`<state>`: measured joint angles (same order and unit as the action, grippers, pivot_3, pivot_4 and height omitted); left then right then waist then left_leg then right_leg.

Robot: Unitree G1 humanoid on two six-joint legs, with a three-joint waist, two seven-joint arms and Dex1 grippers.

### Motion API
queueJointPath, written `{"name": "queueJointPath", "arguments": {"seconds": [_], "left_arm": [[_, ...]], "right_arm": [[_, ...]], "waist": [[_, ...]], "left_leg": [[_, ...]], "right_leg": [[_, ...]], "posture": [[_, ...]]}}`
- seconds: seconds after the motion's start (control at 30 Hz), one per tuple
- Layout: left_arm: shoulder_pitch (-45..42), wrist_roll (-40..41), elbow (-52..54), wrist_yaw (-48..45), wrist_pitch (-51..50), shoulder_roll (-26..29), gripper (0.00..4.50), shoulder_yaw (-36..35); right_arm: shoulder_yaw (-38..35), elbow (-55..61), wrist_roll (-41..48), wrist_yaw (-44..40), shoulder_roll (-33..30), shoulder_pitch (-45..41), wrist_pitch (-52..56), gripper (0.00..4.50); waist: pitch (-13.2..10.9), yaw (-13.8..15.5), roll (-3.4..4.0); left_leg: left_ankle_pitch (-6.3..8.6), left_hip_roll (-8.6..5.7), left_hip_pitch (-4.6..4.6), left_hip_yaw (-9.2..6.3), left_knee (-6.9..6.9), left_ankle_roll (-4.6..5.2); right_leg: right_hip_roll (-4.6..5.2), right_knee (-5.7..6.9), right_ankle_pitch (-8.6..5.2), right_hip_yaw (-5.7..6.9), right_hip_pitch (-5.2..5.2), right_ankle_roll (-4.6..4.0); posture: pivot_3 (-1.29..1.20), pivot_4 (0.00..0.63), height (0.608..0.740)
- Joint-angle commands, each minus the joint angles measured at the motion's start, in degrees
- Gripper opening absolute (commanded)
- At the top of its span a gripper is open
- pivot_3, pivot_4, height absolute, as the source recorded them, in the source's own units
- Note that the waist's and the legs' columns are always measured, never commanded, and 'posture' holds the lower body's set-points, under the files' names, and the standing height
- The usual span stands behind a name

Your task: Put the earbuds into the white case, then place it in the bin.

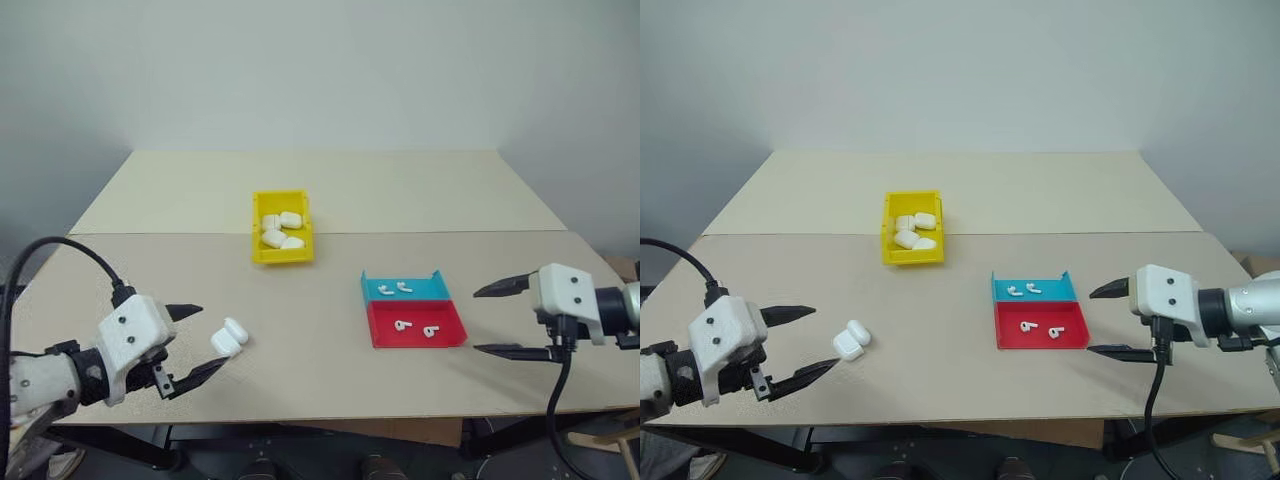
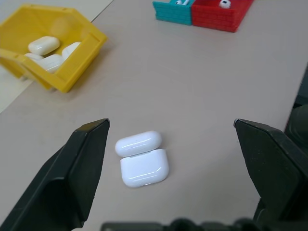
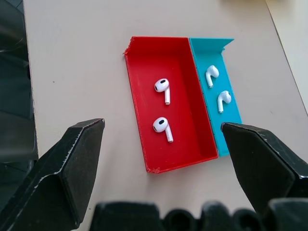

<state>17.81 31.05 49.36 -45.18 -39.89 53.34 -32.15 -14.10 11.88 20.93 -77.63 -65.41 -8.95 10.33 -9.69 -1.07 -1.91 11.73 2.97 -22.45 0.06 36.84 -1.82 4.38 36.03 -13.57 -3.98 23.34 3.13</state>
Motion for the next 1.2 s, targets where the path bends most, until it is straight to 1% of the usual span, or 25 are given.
{"name": "queueJointPath", "arguments": {"seconds": [0.03,0.1,0.17,0.2,0.27,0.33,0.43,0.53,0.6,0.7,0.77,0.9,0.97,1.07,1.2], "left_arm": [[0.61,-0.05,5.11,6.16,-8.05,-0.36,4.5,-0.59],[0.25,0.49,6.58,9.63,-16.57,0.91,4.5,0.03],[-1.62,1.06,7.48,12.43,-25.82,3.4,4.5,1.7],[-3.38,2.04,7.68,13.67,-29.85,3.62,4.5,2.32],[-10.11,5.14,7.21,15.55,-38.59,2.33,4.5,4.13],[-14.39,6.97,7.54,15.57,-42.79,2.42,4.5,6.02],[-17.31,7.99,6.53,14.04,-43.35,5.39,4.5,10.26],[-19.78,8.17,2.01,11.74,-42.71,9.89,4.5,14.31],[-24.38,8.96,-2.97,10.06,-43.22,12.11,4.5,17.26],[-32.52,10.22,-7.32,7.87,-44.31,14.47,4.5,25.06],[-36.87,10.14,-8.27,8.05,-45.44,14.33,4.5,30.68],[-46.4,6.97,-11.79,10.23,-48.56,12.97,4.5,42.69],[-49.73,6.43,-13.57,10.38,-49.65,12.27,4.5,45.81],[-54.63,6.2,-16.39,10.0,-51.09,9.91,4.5,49.66],[-58.18,5.93,-18.3,10.04,-52.36,7.46,4.5,53.98]], "right_arm": [[-0.32,0.45,0.12,-0.65,-1.62,-1.54,-0.41,4.48],[-0.95,1.79,0.99,-1.03,-1.97,-0.5,0.58,4.48],[-1.5,3.16,1.56,-1.34,-2.08,1.15,1.22,4.48],[-1.63,3.72,1.49,-1.24,-2.11,2.06,1.33,4.48],[-1.54,4.36,0.85,-0.57,-2.12,3.33,1.68,4.48],[-1.67,4.95,0.57,-0.11,-2.24,4.02,2.11,4.48],[-1.89,5.74,1.11,0.07,-2.38,4.23,2.94,4.48],[-1.27,5.97,1.19,0.52,-2.4,3.59,3.48,4.48],[-0.81,6.03,0.89,0.97,-2.31,3.29,3.69,4.48],[-1.35,6.86,0.95,1.37,-2.1,4.27,4.24,4.48],[-2.19,7.89,1.13,1.85,-1.83,5.57,5.01,4.48],[-4.1,9.88,1.88,2.43,-1.58,8.53,6.6,4.48],[-4.67,10.61,2.24,2.51,-1.68,9.26,7.25,4.48],[-4.89,10.91,2.47,1.95,-2.27,9.65,7.95,4.48],[-5.22,9.41,2.66,0.28,-3.23,9.09,7.71,4.48]], "waist": [[0.0,0.02,0.0],[0.0,0.04,-0.01],[-0.01,0.18,-0.01],[-0.01,0.25,-0.01],[-0.02,0.39,-0.03],[-0.02,0.27,-0.04],[-0.03,-0.23,-0.05],[-0.03,-0.48,-0.05],[-0.03,-0.43,-0.06],[-0.05,-0.17,-0.09],[-0.05,0.01,-0.09],[-0.06,0.29,-0.11],[-0.06,0.28,-0.11],[-0.07,0.11,-0.12],[-0.06,-0.01,-0.12]], "left_leg": [[0.0,0.0,-0.01,0.0,0.0,0.0],[0.0,0.0,0.0,-0.01,0.0,0.0],[0.0,-0.01,0.02,-0.02,0.0,0.0],[0.0,-0.01,0.04,-0.02,0.0,0.0],[0.0,-0.02,0.06,-0.02,0.0,0.0],[0.0,-0.02,0.08,-0.02,0.03,0.0],[0.0,-0.02,0.06,-0.03,0.0,0.0],[0.0,-0.01,0.05,-0.04,-0.05,0.0],[0.0,-0.02,0.06,-0.05,-0.05,0.0],[0.0,-0.02,0.12,-0.05,-0.02,0.0],[0.0,-0.04,0.06,-0.05,-0.02,0.0],[0.03,-0.06,-0.17,-0.06,-0.04,-0.05],[0.03,-0.06,-0.31,-0.09,-0.03,-0.04],[0.03,-0.07,-0.4,-0.09,-0.01,-0.04],[0.02,-0.08,-0.39,-0.1,0.02,-0.03]], "right_leg": [[0.0,0.0,0.0,0.0,0.0,0.0],[0.0,0.01,0.0,0.0,0.01,0.0],[-0.01,0.04,0.0,0.0,0.0,0.0],[-0.01,0.03,0.0,0.0,-0.01,0.0],[0.0,0.03,-0.01,0.01,-0.05,0.01],[0.0,0.03,0.0,0.02,-0.09,0.02],[-0.01,0.02,0.0,0.01,-0.07,0.02],[-0.04,0.04,-0.01,0.01,-0.02,-0.02],[-0.04,0.06,-0.02,0.01,-0.01,-0.03],[-0.03,0.06,-0.01,0.01,-0.05,-0.02],[-0.01,0.0,-0.02,0.01,-0.06,-0.01],[-0.02,-0.02,-0.03,0.02,0.05,0.09],[-0.03,-0.02,0.16,0.03,0.19,0.41],[-0.04,0.01,0.19,0.02,0.29,0.46],[-0.04,0.02,0.19,0.02,0.29,0.46]], "posture": [[0.0,0.15,0.74],[0.0,0.15,0.74],[0.0,0.15,0.74],[0.0,0.15,0.74],[0.0,0.15,0.74],[0.0,0.15,0.74],[0.0,0.15,0.74],[0.0,0.15,0.74],[0.0,0.15,0.74],[0.0,0.15,0.74],[0.0,0.15,0.74],[0.0,0.15,0.74],[0.0,0.15,0.74],[0.0,0.15,0.74],[0.0,0.15,0.74]]}}
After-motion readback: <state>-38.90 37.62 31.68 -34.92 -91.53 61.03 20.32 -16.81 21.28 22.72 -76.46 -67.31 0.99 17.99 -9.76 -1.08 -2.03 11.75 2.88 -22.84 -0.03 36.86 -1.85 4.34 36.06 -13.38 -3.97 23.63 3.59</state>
